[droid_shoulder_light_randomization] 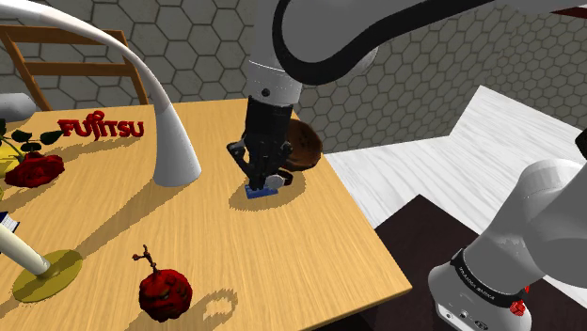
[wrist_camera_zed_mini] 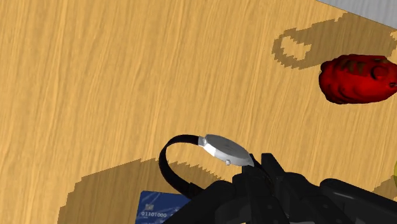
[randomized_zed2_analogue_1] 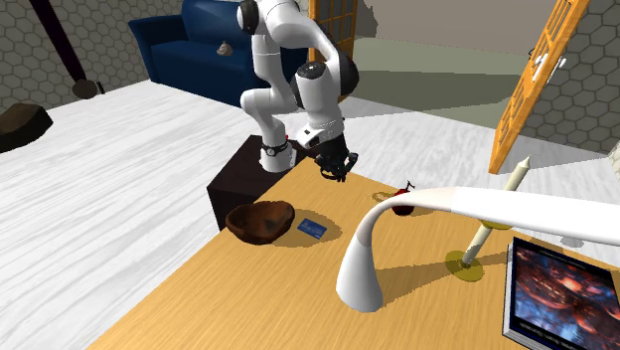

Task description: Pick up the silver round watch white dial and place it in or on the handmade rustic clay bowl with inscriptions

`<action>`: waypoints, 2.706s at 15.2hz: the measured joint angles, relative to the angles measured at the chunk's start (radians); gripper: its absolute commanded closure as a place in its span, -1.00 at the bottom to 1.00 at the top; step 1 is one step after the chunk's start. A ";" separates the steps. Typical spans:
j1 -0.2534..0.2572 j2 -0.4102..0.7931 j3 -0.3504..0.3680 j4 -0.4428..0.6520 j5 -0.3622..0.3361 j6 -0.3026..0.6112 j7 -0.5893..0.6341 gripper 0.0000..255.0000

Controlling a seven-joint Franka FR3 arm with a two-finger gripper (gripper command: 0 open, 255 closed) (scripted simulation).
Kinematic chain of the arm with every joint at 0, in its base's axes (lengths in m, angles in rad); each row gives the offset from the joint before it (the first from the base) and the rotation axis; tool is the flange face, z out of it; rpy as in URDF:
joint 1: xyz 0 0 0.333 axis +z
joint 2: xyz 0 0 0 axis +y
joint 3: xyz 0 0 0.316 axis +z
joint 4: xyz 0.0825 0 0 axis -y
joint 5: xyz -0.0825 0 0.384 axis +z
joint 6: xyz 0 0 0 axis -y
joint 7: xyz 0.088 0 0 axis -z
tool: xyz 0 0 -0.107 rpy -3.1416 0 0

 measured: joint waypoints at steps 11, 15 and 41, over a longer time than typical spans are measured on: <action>-0.019 -0.029 -0.026 0.101 -0.017 -0.134 0.004 1.00; -0.061 0.008 -0.076 0.156 -0.035 -0.177 -0.070 1.00; -0.197 0.272 -0.216 0.359 -0.083 -0.195 -0.335 1.00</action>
